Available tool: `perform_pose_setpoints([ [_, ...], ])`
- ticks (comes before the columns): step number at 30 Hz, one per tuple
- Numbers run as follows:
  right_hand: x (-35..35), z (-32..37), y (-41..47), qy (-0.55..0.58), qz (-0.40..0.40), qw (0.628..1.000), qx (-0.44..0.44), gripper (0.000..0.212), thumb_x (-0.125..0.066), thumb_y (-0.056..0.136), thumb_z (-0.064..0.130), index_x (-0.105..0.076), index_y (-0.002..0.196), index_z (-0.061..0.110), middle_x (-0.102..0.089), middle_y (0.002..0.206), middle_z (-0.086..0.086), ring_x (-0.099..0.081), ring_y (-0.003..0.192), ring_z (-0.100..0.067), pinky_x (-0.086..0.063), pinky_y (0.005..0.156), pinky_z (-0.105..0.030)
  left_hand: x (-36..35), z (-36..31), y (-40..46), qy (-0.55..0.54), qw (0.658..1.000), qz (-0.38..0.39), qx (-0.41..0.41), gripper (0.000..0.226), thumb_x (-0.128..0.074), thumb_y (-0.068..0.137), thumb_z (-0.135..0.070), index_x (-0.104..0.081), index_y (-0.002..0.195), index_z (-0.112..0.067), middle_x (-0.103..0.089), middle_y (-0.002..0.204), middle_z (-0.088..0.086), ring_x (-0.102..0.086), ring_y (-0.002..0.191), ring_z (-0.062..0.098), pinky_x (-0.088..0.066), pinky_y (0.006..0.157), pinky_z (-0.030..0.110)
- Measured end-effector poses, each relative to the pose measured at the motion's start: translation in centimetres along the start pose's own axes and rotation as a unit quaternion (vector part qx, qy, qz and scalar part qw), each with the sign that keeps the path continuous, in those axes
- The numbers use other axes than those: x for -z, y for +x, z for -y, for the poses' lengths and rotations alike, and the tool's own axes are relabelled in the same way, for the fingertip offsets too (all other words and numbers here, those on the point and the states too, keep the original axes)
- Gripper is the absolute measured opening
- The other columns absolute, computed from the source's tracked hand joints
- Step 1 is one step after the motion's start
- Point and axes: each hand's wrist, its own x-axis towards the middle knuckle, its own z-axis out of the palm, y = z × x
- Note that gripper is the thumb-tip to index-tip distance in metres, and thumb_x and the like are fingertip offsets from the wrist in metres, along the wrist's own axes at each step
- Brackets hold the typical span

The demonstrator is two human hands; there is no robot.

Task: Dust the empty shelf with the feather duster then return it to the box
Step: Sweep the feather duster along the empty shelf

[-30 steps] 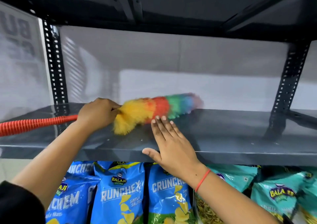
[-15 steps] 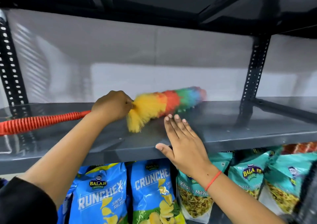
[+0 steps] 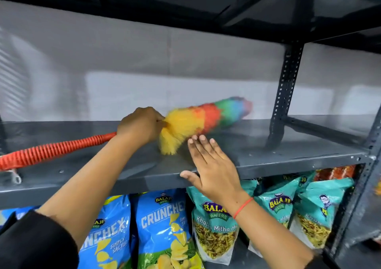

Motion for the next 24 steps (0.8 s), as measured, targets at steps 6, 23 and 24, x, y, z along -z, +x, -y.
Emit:
perform_pose_setpoints([
  [6,-1.0,-3.9,-1.7,0.014,-0.065,0.998,-0.007,0.071,-0.015,0.095,0.053,-0.051,0.124,0.0,-0.056,0.128,-0.015,-0.047,0.122,-0.031,-0.024,0.109,-0.038,-1.1,-1.7,-0.1,-0.019,0.989,0.12,-0.084,0.018,-0.059,0.087,-0.025,-0.076,0.092,-0.021,-0.064,0.073,-0.003,-0.053,0.077,0.016,-0.037,0.062,0.023],
  [23,-1.6,-12.1,-4.9,0.044,-0.098,0.989,-0.098,0.066,-0.015,0.097,0.047,-0.056,0.12,0.001,-0.061,0.121,-0.016,-0.053,0.116,-0.033,-0.04,0.097,-0.051,-4.9,-7.7,0.9,0.033,0.995,0.096,-0.003,0.022,-0.053,0.087,-0.024,-0.072,0.093,-0.015,-0.067,0.097,0.01,-0.06,0.091,0.03,-0.042,0.073,0.029],
  [24,-1.7,-12.1,-4.9,0.046,-0.101,0.989,-0.097,0.065,-0.015,0.097,0.047,-0.057,0.119,0.001,-0.062,0.12,-0.016,-0.054,0.115,-0.033,-0.041,0.096,-0.051,-5.0,-7.7,1.2,0.066,0.995,0.066,0.021,0.024,-0.051,0.087,-0.022,-0.07,0.1,-0.016,-0.066,0.108,0.011,-0.06,0.099,0.033,-0.044,0.076,0.031],
])
